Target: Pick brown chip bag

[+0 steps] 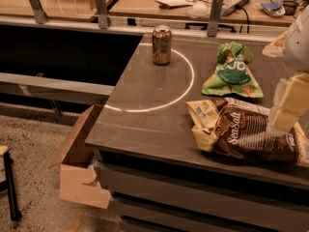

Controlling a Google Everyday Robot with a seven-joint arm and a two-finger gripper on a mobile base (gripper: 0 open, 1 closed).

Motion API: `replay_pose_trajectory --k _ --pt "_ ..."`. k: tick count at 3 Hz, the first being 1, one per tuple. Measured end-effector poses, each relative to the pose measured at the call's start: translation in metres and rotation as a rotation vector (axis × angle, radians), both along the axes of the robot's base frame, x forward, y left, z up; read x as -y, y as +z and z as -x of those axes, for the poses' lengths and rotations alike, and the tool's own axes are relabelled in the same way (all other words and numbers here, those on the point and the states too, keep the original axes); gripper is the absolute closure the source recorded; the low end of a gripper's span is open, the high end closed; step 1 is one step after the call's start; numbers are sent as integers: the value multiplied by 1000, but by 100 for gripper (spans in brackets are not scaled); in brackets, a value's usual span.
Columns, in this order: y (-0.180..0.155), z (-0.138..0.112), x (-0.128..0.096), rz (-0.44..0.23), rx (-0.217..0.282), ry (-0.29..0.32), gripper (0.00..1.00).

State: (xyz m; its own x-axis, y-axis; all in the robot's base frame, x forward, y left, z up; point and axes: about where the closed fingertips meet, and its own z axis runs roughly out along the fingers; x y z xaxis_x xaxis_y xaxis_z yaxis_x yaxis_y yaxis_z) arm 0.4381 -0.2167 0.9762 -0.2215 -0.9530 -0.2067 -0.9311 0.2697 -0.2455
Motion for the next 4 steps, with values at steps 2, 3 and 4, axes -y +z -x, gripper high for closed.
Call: replay_pose_trajectory --k 2,3,4 --pt "-10 -2 4 -21 -5 -61 0" --pt "-39 -13 2 -59 -52 -185 0" --pt "-58 -18 -6 -75 -99 -260 0"
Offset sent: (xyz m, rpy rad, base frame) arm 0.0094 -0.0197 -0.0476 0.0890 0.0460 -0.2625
